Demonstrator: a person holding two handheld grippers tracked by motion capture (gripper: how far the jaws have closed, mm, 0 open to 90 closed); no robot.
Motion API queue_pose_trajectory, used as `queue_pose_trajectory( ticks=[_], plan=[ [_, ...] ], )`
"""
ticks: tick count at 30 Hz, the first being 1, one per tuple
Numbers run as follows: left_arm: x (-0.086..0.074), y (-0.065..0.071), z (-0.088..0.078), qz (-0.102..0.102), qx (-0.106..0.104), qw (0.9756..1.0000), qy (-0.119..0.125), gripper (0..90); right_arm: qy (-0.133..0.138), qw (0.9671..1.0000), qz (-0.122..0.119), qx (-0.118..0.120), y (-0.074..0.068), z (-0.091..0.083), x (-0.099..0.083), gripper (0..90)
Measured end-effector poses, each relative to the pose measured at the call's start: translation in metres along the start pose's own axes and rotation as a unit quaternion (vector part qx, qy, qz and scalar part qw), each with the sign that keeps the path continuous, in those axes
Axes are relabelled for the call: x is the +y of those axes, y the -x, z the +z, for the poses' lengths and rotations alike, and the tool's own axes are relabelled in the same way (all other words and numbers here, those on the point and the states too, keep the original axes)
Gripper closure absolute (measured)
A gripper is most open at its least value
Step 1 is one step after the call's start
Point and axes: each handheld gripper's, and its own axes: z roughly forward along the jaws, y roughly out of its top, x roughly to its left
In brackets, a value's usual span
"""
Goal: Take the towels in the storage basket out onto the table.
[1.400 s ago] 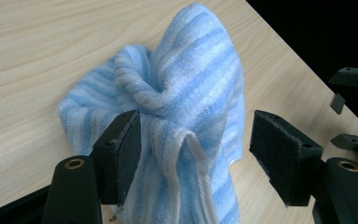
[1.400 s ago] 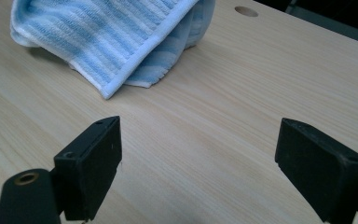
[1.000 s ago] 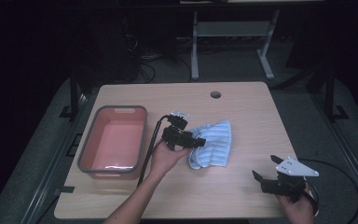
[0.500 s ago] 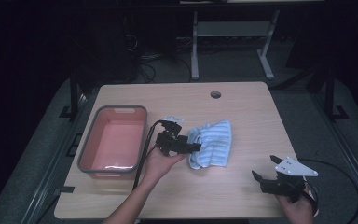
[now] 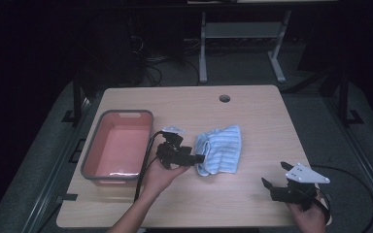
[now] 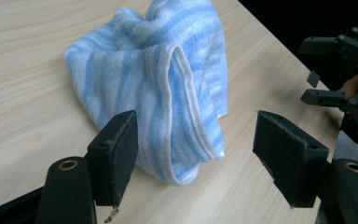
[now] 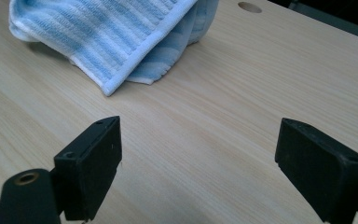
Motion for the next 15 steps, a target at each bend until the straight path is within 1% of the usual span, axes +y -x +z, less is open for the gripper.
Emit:
queue_pose_trajectory(
  ticks=[2,7,9,10,13,15],
  plan=[
    [-0.002,0.0,-0.001,-0.001,0.0,1.0,0.0,30.3,-0.001,1.0,0.0,0.0,0.0,0.0,0.0,14.2],
    [-0.005,0.002,-0.003,0.005,0.002,1.0,0.0,30.3,-0.001,1.0,-0.001,-0.001,-0.001,0.001,0.0,14.1],
    [-0.006,0.002,-0.004,0.002,0.001,1.0,0.006,30.2,-0.001,1.0,-0.001,-0.001,0.0,0.001,-0.001,14.1],
    [-0.007,0.003,-0.004,0.005,0.003,1.0,0.005,29.8,-0.002,1.0,0.0,-0.001,0.0,0.001,-0.001,14.1],
    [-0.01,0.003,-0.005,0.002,0.001,1.0,0.006,29.6,-0.002,1.0,0.001,-0.001,0.001,0.001,-0.001,14.1],
    [-0.013,0.002,-0.005,0.002,0.004,1.0,0.005,29.5,-0.001,1.0,0.001,-0.002,0.001,0.0,-0.002,14.2]
  ],
)
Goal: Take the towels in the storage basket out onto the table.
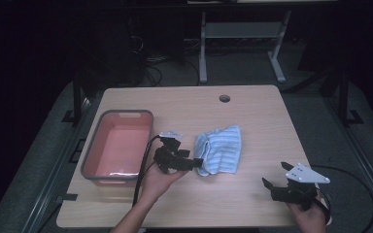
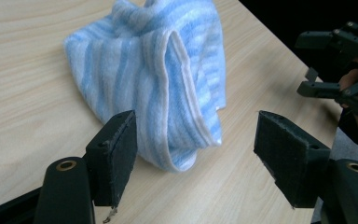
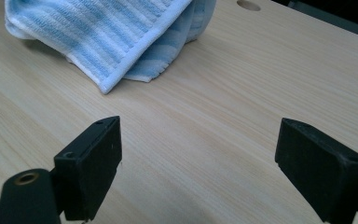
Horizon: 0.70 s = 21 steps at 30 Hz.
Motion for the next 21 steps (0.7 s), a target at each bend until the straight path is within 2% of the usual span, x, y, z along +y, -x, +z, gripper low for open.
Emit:
queue_pose_trajectory(
  ticks=[6,21],
  plan=[
    [-0.008,-0.001,-0.001,-0.004,-0.004,1.0,0.007,29.3,-0.002,1.0,0.0,0.0,0.0,0.0,0.0,14.2],
    [-0.025,0.003,-0.003,0.004,-0.004,1.0,0.002,28.7,-0.006,1.0,-0.001,0.002,-0.002,0.002,0.0,14.1]
  ],
)
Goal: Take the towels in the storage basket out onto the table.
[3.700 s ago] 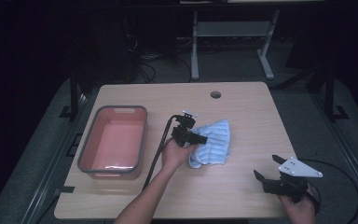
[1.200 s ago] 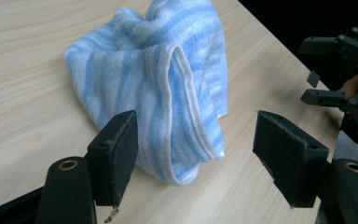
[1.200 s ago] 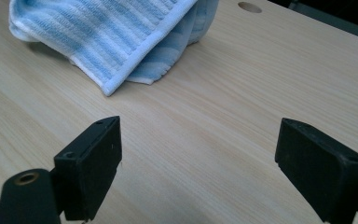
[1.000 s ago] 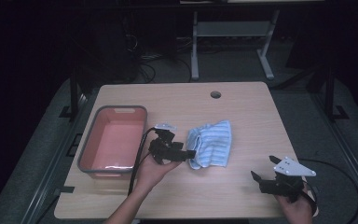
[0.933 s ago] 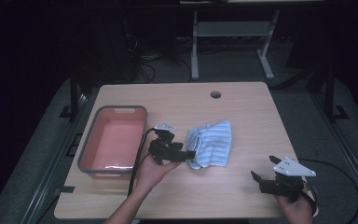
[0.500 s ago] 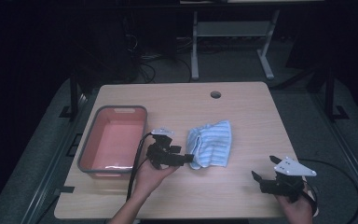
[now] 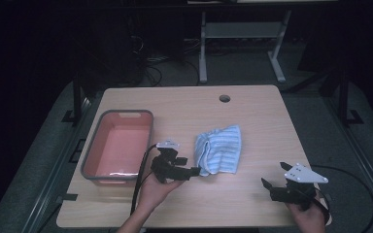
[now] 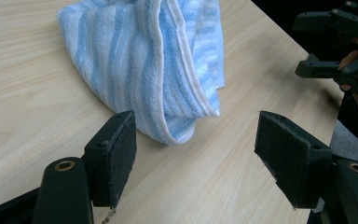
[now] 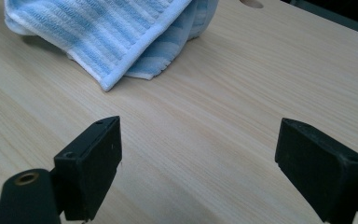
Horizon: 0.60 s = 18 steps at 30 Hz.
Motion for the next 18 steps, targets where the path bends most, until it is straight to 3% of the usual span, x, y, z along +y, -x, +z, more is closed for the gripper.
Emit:
queue_pose_trajectory(
  ticks=[18],
  plan=[
    [-0.017,0.001,-0.002,-0.001,-0.004,1.0,-0.004,28.8,-0.001,1.0,-0.001,0.0,-0.001,0.001,0.0,14.2]
  ],
)
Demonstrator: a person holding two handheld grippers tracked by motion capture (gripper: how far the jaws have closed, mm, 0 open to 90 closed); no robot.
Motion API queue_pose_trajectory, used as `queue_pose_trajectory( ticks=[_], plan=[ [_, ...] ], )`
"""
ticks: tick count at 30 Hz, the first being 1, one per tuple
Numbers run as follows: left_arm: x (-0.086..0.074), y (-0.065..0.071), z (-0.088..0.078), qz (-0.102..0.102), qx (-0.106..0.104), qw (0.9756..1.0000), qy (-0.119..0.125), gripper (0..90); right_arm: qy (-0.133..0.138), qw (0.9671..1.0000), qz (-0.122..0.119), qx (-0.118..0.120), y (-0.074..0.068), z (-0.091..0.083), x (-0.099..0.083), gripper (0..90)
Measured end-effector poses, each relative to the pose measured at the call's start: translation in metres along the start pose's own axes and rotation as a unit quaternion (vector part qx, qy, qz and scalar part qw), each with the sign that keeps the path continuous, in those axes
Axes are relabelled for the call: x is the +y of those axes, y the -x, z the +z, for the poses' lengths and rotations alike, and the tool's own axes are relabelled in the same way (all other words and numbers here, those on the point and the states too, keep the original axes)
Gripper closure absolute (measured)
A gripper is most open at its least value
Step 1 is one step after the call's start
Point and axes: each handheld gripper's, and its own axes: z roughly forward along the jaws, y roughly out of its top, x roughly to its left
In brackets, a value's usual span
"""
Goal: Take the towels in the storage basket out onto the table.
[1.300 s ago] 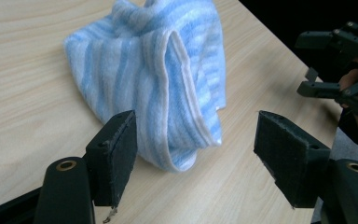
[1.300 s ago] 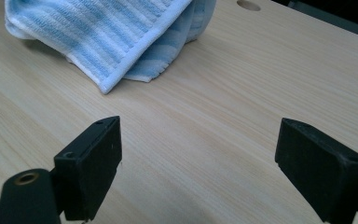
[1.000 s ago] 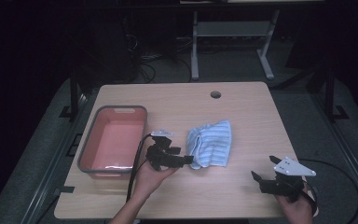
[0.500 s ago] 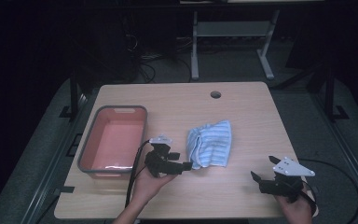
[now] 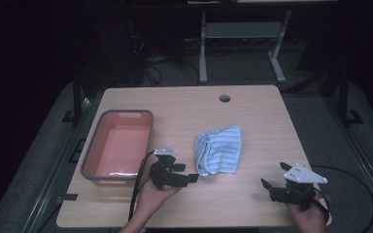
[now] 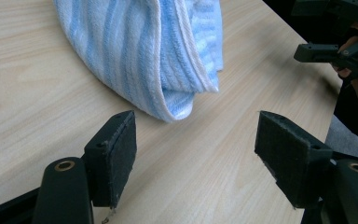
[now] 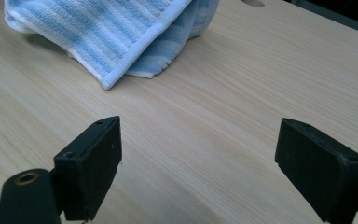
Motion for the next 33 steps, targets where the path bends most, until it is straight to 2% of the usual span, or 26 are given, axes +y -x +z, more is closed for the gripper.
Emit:
queue_pose_trajectory(
  ticks=[14,20,23,29,33],
  plan=[
    [-0.017,0.004,-0.004,0.003,0.002,0.9999,-0.014,28.8,-0.001,1.0,0.0,0.0,-0.001,-0.001,-0.001,14.2],
    [-0.025,0.005,-0.009,0.001,0.003,0.9999,-0.013,28.6,0.001,1.0,-0.002,-0.001,-0.002,-0.003,-0.002,14.1],
    [-0.029,0.005,-0.012,-0.003,-0.004,1.0,-0.007,28.4,0.0,1.0,0.0,0.0,-0.002,-0.004,-0.002,14.1],
    [-0.035,0.002,-0.018,-0.01,0.002,0.9999,0.004,27.9,0.001,1.0,0.0,-0.002,-0.003,-0.005,-0.004,14.1],
    [-0.039,0.002,-0.016,-0.012,0.002,0.9999,-0.001,27.5,-0.003,1.0,0.001,0.003,-0.006,-0.004,-0.006,14.2]
  ],
)
